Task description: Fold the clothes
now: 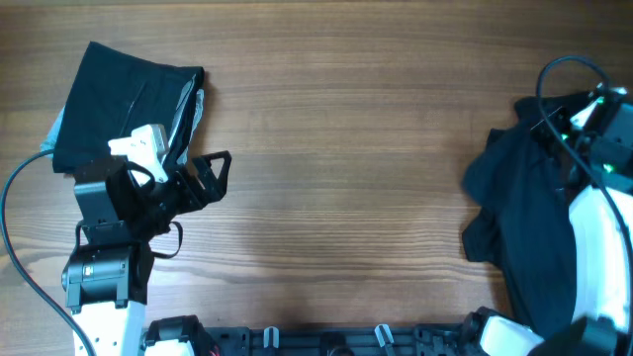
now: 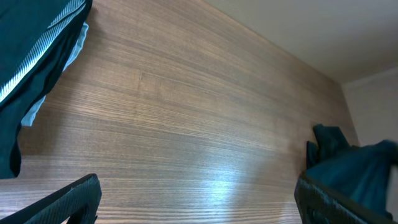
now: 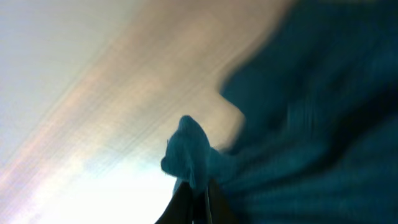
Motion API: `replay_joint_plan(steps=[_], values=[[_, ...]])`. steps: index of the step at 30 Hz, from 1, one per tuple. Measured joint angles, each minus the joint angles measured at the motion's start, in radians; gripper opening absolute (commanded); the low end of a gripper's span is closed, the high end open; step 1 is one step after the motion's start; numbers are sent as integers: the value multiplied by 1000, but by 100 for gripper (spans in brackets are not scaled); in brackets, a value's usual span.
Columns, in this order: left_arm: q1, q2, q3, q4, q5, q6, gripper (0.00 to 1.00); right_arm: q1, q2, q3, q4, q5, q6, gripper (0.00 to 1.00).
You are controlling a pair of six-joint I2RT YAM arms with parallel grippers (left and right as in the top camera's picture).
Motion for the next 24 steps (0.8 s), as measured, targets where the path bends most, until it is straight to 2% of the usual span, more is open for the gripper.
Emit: replay_joint_plan(steps=[3, 6, 7, 9, 10, 11, 12, 13, 15, 17, 18, 20, 22, 24], values=[[0, 0, 0, 0, 0, 0, 100, 0, -156, 1, 80, -78, -43, 4], [0, 0, 0, 29, 8, 0, 100, 7, -155, 0, 142, -239, -22, 4], [0, -1, 1, 63, 11, -2, 99, 48, -154, 0, 207, -314, 15, 4], [0, -15, 6, 95, 18, -3, 99, 214, -155, 0, 261, -403, 72, 4], [-1, -29, 16, 95, 19, -3, 99, 414, -154, 0, 268, -412, 93, 4], [-1, -35, 24, 96, 19, -3, 99, 554, -148, 0, 270, -382, 97, 9], [-1, -39, 29, 96, 19, -3, 99, 730, -133, 1, 270, -322, 100, 52], [-2, -41, 37, 98, 22, -3, 98, 902, -103, 1, 259, -252, 103, 58], [-2, -42, 39, 98, 23, 1, 97, 1056, -45, 2, 224, -55, 82, 65], [-2, -42, 39, 76, 23, 12, 95, 1040, -34, 6, 153, 106, 54, 65], [-2, -42, 39, 63, 23, 26, 92, 986, -43, 20, 119, 175, 50, 66], [-43, -6, 43, 35, 16, 59, 89, 864, -109, 78, -53, 210, 28, 66], [-184, 155, 49, 58, -36, 108, 85, 771, -198, 122, -159, 201, -12, 65], [-371, 442, 61, 266, -132, 134, 76, 759, -216, 129, -259, 185, -26, 64]])
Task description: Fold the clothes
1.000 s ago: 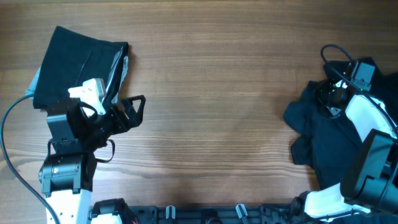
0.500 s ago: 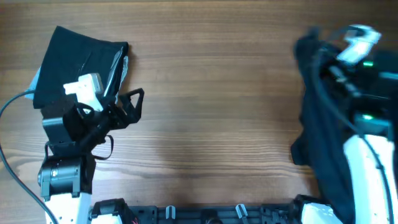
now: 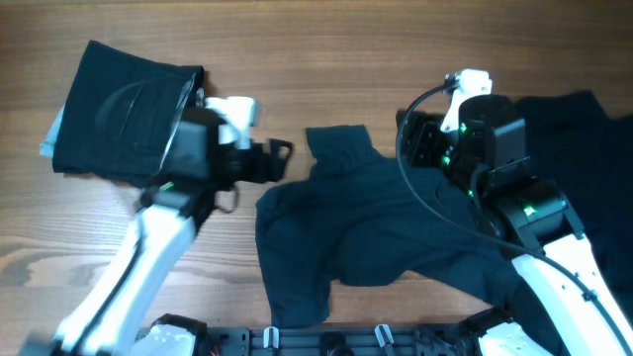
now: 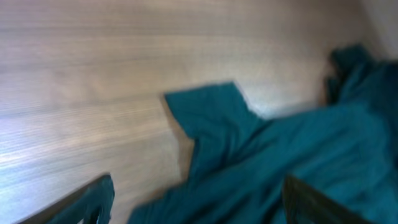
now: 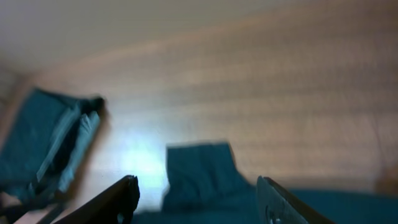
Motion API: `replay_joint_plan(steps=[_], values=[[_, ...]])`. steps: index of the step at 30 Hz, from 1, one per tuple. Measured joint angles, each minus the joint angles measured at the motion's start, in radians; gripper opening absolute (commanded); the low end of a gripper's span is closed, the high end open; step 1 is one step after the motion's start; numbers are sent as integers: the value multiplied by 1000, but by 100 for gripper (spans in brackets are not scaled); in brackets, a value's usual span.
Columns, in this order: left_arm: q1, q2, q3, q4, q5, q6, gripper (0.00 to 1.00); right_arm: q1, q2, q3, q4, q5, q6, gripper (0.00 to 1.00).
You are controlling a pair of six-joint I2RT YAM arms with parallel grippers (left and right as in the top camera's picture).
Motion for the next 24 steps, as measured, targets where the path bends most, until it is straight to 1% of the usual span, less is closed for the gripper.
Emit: replay_joint_plan(steps=[1, 2, 5, 7, 8, 10, 11, 15, 17, 19, 20, 22, 23, 24], values=[[-46, 101, -3, 83, -35, 3, 76, -1, 5, 1, -27, -2, 0, 64], [-77, 185, 0, 152, -58, 8, 80, 0, 9, 1, -29, -5, 0, 64], [-137, 482, 71, 298, -156, -9, 82, 0, 11, 1, -76, -14, 2, 64], [-138, 568, 80, 386, -187, -28, 82, 0, 11, 1, -98, -14, 2, 63], [-138, 594, 84, 424, -193, -39, 80, 0, 11, 1, -114, -14, 2, 63], [-138, 624, 89, 484, -194, -61, 73, 0, 11, 1, -123, -14, 2, 62], [-139, 630, 90, 492, -192, -65, 68, 0, 11, 1, -126, -14, 2, 62], [-183, 685, 118, 552, -192, -77, 36, 0, 11, 1, -130, -14, 2, 60], [-194, 692, 119, 558, -183, -79, 18, 0, 11, 1, -131, -14, 2, 60], [-195, 699, 117, 562, -141, -88, 7, 0, 11, 1, -132, -14, 2, 60], [-194, 700, 117, 562, -132, -88, 4, 0, 11, 1, -132, -14, 2, 60], [-174, 701, 124, 557, -127, -90, 4, 0, 11, 1, -132, -13, 2, 59], [-137, 698, 153, 551, -124, -92, 4, 0, 11, 1, -131, -13, 2, 59], [-56, 679, 237, 556, -122, -92, 4, 0, 11, 1, -124, -13, 2, 58]])
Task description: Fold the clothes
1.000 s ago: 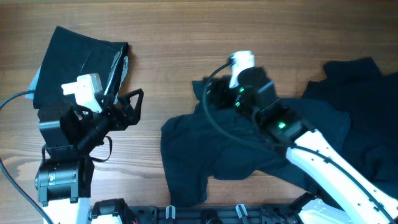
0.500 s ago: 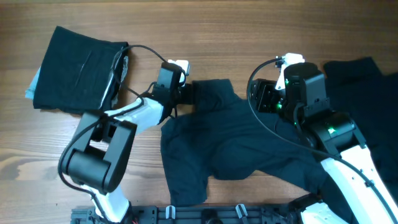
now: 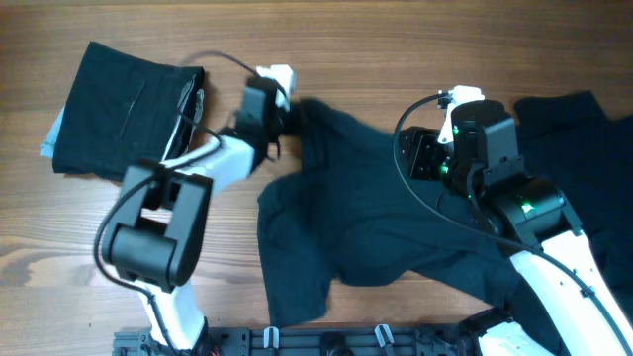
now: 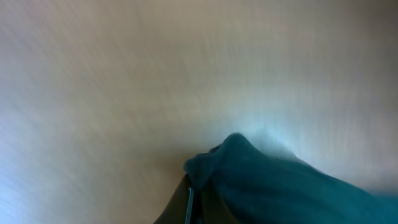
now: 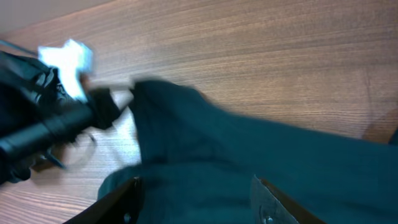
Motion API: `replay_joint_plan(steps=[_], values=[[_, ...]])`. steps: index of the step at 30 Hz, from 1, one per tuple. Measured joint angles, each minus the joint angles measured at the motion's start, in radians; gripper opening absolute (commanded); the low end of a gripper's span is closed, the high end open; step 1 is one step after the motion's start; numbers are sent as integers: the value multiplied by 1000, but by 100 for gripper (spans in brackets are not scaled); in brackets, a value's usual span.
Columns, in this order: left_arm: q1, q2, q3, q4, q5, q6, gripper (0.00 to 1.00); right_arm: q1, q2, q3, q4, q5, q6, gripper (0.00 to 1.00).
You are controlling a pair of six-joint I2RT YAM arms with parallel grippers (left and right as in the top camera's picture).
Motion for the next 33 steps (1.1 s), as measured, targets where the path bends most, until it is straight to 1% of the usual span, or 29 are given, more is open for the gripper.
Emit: replay_joint_plan(steps=[2, 4, 5, 6, 7, 9, 11, 13, 15, 16, 17, 18, 20, 22, 25, 27, 30, 33], values=[[74, -8, 110, 5, 10, 0, 4, 0, 0, 0, 9, 0, 0, 59], [204, -34, 290, 58, -1, 0, 5, 0, 0, 0, 14, 1, 1, 62], [233, -45, 319, 61, -5, 0, 20, 0, 0, 0, 18, 1, 0, 64], [244, -47, 330, 62, -9, 1, 62, 0, 0, 0, 19, 2, 0, 68], [259, -48, 339, 59, -10, 2, 67, 0, 0, 0, 20, 5, 2, 68], [277, -48, 341, 11, -13, 8, 75, 0, 0, 0, 19, 30, 16, 71], [288, -47, 346, -97, -18, 23, 77, -1, 0, 0, 3, 83, 45, 72], [289, -60, 349, -287, -24, 67, 74, -33, 24, 0, -40, 151, 71, 68], [289, -101, 344, -471, -28, 87, 70, -92, 98, 0, -33, 158, 70, 66], [289, -177, 337, -588, -29, 95, 70, -138, 199, 0, 43, 140, 30, 65], [289, -266, 347, -758, -28, 102, 71, -158, 272, -1, 140, 109, -1, 65], [288, -331, 349, -843, -28, 103, 71, -167, 338, -2, 204, 79, -26, 65], [279, -402, 359, -1002, -24, 103, 69, -177, 431, -2, 309, 36, -44, 65], [254, -424, 359, -1179, -9, 103, 67, -191, 533, 6, 337, -21, -54, 66], [228, -403, 333, -1309, -2, 95, 68, -222, 635, 84, 309, -100, -59, 66], [228, -396, 319, -1338, -2, 83, 68, -230, 658, 160, 309, -132, -65, 67], [228, -394, 318, -1380, -2, 76, 69, -232, 715, 244, 374, -158, -68, 66], [228, -394, 310, -1440, -21, 72, 71, -232, 839, 253, 441, -170, -55, 65]])
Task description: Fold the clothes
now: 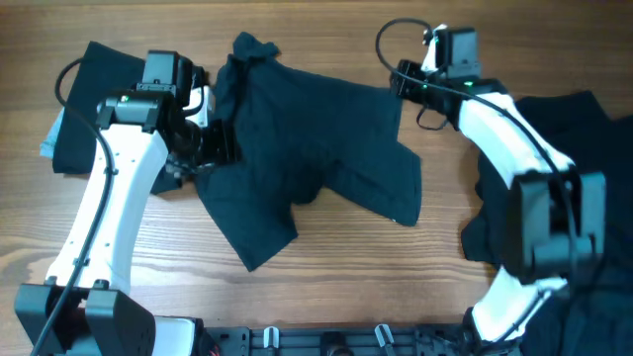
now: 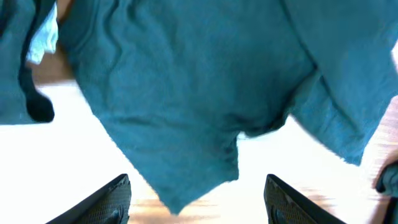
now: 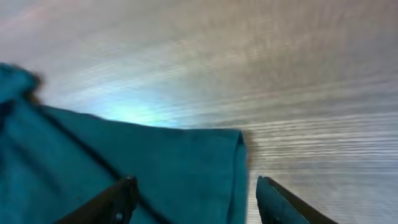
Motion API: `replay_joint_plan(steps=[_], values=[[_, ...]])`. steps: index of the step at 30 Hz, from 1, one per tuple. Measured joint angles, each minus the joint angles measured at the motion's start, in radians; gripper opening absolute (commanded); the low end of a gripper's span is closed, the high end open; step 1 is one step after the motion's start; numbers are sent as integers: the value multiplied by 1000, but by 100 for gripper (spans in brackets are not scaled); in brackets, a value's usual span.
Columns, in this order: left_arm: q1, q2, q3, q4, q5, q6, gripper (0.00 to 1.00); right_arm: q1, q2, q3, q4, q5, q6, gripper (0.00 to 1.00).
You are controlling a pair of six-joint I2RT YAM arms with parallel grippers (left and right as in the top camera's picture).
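A dark teal garment [image 1: 316,148] lies spread out flat across the middle of the wooden table. My left gripper [image 1: 211,145] hangs open at its left edge; the left wrist view looks down on the cloth [image 2: 186,93] with my open left gripper [image 2: 199,202] above its lower hem. My right gripper [image 1: 401,79] is open at the garment's far right corner, and in the right wrist view that corner [image 3: 186,168] lies between the spread fingers [image 3: 118,199]. Neither gripper holds anything.
A folded dark stack [image 1: 109,99] with a light piece under it sits at the far left, right behind my left arm. A heap of unfolded dark clothes [image 1: 554,188] lies at the right edge. Bare wood [image 1: 455,287] shows in front.
My left gripper was shut on a corner of the garment and is now open at its left edge. The garment lies flatter and further left. My right gripper has moved to its far right corner.
First my right gripper was shut on cloth in the heap at the right, and my left was open by the folded stack. Then one garment lay crumpled mid-table with both grippers open. My left gripper then held its corner. Now it lies spread, with both grippers open.
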Motion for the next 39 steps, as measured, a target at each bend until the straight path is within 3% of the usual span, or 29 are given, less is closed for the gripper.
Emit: replay_joint_plan(steps=[6, 11, 12, 14, 15, 23, 24, 25, 26, 27, 33, 39], values=[[0, 0, -137, 30, -96, -42, 71, 0, 113, -3, 106, -3, 21, 64], [0, 1, -238, 99, -102, -69, 71, 2, 159, -1, 112, -3, 40, 54], [0, 1, -247, 103, -102, -69, 71, 2, 159, 0, 109, -4, 45, 45], [0, 1, -256, 109, -102, -72, 71, 2, 160, 0, 111, -7, 54, 15], [0, 1, -256, 121, -102, -72, 71, 2, 163, 0, 111, -10, 60, 5], [0, 1, -256, 143, -102, -76, 71, -74, 77, -11, 195, -34, 33, 4], [0, 1, -256, 144, -102, -76, 72, -111, 36, -11, 219, -37, 32, 8], [0, 1, -256, 147, -102, -76, 72, -146, -1, -11, 235, -39, 32, 59], [0, 1, -256, 150, -102, -76, 72, -182, -30, -10, 247, -40, 30, 84], [0, 1, -256, 153, -102, -76, 73, -204, -42, -9, 250, -45, 29, 90], [0, 1, -264, 166, -103, -76, 76, -249, -64, -10, 139, -123, 6, 92], [0, 1, -437, 265, -106, -98, 74, -249, -328, -12, -193, -165, -27, 86]])
